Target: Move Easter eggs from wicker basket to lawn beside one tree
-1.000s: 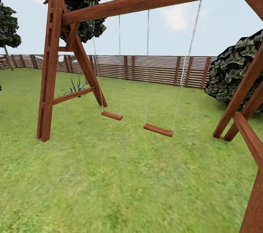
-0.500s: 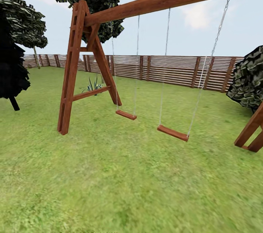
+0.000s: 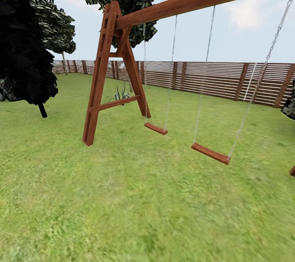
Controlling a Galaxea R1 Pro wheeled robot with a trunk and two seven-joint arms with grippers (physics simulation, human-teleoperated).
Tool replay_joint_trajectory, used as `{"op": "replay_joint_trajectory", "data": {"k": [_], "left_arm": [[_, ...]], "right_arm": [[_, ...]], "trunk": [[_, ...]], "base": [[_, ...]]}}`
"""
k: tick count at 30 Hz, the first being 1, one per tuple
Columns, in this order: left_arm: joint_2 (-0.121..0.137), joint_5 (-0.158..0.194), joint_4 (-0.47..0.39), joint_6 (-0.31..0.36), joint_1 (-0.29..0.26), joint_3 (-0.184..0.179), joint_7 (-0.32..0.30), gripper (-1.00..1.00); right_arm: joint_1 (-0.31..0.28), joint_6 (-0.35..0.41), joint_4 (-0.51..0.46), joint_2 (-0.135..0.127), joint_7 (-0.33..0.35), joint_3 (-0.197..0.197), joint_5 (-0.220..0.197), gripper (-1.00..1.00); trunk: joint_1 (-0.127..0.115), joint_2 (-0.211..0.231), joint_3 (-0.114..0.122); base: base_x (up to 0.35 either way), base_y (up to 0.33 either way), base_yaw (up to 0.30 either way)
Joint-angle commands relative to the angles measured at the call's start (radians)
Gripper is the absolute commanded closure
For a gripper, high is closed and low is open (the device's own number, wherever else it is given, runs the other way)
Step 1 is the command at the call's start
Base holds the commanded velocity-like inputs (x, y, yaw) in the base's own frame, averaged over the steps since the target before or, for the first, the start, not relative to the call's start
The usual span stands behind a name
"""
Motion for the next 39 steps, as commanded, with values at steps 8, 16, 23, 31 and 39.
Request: {"op": "replay_joint_trajectory", "data": {"k": [8, 16, 23, 31, 39], "left_arm": [[0.026, 0.001, -0.024, 0.025, -0.127, 0.12, -0.001, -1.0], [0.027, -0.003, -0.013, -0.072, -0.135, 0.162, -0.012, -1.0], [0.028, -0.003, 0.009, -0.083, -0.134, 0.164, -0.011, -1.0], [0.029, -0.002, 0.01, -0.083, -0.134, 0.163, -0.011, -1.0], [0.027, -0.006, 0.011, -0.085, -0.134, 0.163, -0.011, -1.0]], "right_arm": [[-0.107, 0.077, -0.021, 0.016, -0.006, 0.001, 0.0, -1.0], [-0.112, 0.007, -0.015, 0.017, -0.006, 0.007, 0.01, -1.0], [-0.112, -0.006, -0.01, 0.017, -0.006, 0.012, 0.013, -1.0], [-0.111, -0.006, -0.009, 0.018, -0.005, 0.012, 0.013, -1.0], [-0.111, -0.006, -0.011, 0.022, -0.006, 0.013, 0.014, -1.0]], "trunk": [[0.0, -0.002, -0.01], [0.0, -0.002, -0.018], [0.0, -0.002, -0.018], [0.0, -0.002, -0.018], [0.0, -0.002, -0.018]], "base": [[0.0, 0.0, 0.217], [0.0, 0.0, 0.164], [0.0, 0.0, 0.002], [0.0, 0.067, 0.0], [0.074, 0.083, 0.163]]}}
